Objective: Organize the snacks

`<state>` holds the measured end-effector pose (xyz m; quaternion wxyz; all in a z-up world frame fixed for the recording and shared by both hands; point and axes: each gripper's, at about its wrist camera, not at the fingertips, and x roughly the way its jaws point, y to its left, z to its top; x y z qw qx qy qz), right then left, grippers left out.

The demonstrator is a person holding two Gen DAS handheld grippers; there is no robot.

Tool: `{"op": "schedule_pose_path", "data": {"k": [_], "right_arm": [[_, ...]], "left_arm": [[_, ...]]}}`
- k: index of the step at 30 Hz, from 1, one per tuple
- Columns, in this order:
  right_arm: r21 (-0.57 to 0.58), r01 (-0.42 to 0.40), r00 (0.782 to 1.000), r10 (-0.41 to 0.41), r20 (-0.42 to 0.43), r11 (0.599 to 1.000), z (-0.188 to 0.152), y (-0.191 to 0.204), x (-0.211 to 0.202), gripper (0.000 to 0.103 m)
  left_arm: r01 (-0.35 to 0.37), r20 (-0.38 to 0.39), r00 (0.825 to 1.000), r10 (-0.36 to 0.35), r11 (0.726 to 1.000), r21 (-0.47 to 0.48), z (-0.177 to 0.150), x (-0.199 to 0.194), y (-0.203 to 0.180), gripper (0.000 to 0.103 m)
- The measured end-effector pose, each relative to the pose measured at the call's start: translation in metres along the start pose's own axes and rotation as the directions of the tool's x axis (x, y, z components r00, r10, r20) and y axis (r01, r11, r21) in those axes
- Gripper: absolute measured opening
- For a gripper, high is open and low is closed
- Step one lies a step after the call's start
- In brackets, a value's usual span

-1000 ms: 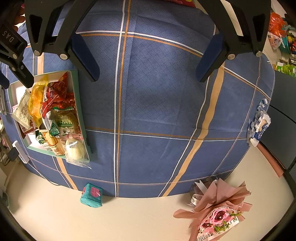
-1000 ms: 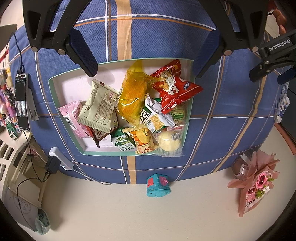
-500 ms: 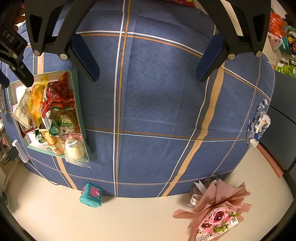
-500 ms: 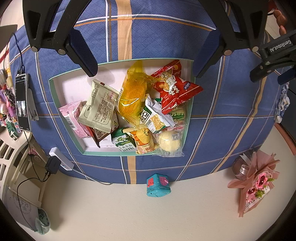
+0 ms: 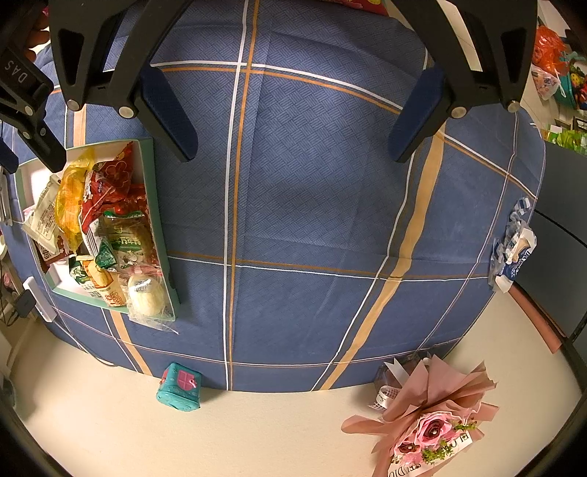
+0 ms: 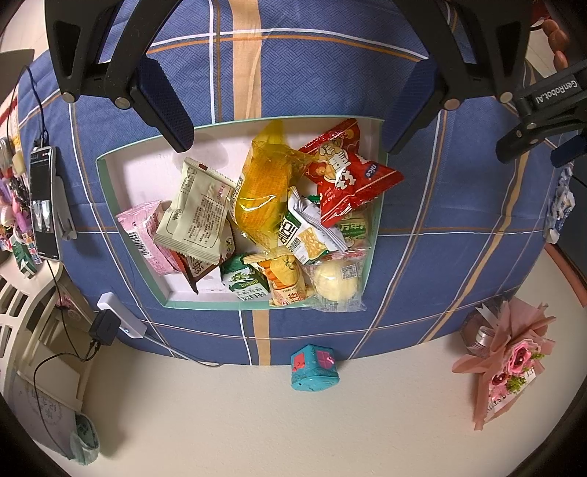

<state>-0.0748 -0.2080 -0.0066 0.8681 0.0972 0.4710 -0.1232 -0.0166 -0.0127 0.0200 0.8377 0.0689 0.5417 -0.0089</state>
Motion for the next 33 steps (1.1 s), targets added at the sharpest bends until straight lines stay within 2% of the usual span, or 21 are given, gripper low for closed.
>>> {"op": "schedule_pose_path", "data": {"k": [33], "right_arm": [[-0.016, 0.002, 1.000, -0.002, -0.002, 1.000, -0.0013, 0.0020, 0.0009, 0.103]], "left_arm": [[-0.002, -0.002, 1.000, 0.002, 1.000, -0.006, -0.0002, 0.0003, -0.0008, 0.103]]}}
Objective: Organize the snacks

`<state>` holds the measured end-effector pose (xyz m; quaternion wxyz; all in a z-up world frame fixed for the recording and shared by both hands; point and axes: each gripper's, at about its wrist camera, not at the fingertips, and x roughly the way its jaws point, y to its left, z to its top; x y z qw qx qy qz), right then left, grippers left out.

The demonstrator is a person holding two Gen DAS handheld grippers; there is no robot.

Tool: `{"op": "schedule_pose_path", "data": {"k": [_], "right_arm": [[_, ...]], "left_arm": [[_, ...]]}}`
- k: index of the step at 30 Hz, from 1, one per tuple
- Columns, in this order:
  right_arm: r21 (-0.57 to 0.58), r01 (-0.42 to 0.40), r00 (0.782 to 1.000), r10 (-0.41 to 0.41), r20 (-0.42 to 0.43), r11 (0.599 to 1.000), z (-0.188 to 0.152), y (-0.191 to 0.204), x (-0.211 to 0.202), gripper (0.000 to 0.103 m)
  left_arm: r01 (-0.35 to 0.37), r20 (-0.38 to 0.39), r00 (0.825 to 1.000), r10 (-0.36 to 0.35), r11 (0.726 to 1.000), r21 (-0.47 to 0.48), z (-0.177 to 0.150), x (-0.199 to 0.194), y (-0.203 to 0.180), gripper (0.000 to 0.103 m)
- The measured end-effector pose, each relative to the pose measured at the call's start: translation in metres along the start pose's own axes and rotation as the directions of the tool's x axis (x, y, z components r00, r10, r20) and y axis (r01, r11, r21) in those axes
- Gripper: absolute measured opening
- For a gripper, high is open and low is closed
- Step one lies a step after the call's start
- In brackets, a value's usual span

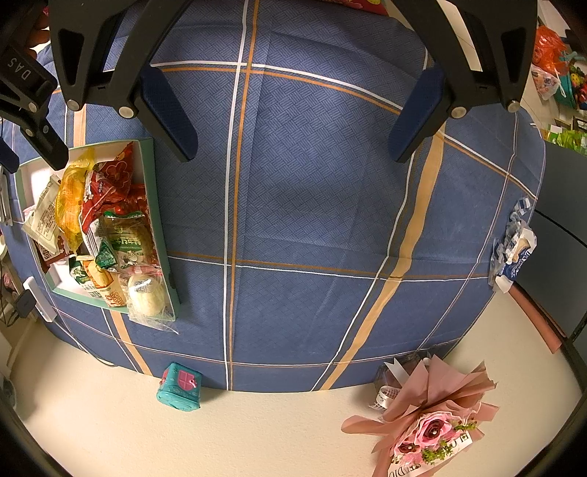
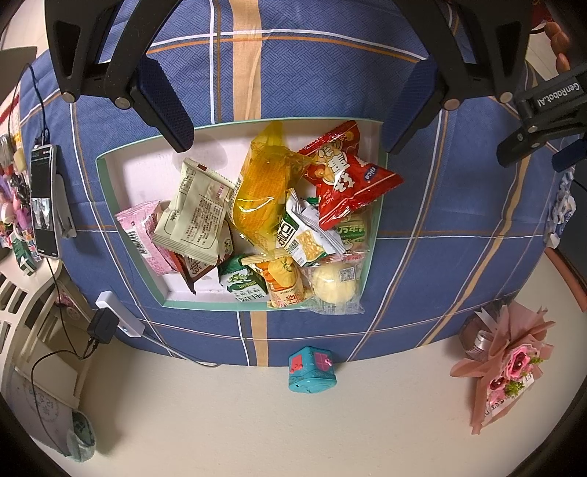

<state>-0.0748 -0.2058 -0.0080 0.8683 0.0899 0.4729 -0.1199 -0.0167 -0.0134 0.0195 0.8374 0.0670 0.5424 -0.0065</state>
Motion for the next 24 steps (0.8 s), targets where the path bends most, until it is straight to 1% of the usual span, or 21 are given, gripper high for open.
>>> {"op": "schedule_pose_path", "data": {"k": [15, 22, 24], "right_arm": [[-0.003, -0.001, 1.000, 0.001, -0.002, 1.000, 0.0005, 0.0000, 0.0000, 0.103], [-0.006, -0.002, 1.000, 0.002, -0.006, 1.000, 0.0012, -0.0013, 0.0007, 0.103], [-0.006, -0.003, 1.000, 0.003, -0.008, 1.000, 0.0016, -0.0021, 0.0012, 0.103]], "left_arm": [[0.000, -0.001, 1.000, 0.000, 1.000, -0.001, 0.0008, 0.0005, 0.0002, 0.103], [-0.003, -0.002, 1.000, 0.003, 1.000, -0.024, 0.0001, 0.0002, 0.0024, 0.103], [0.007, -0.003, 1.000, -0.007, 1.000, -0.019, 0.0000, 0.0003, 0.0012, 0.103]]}}
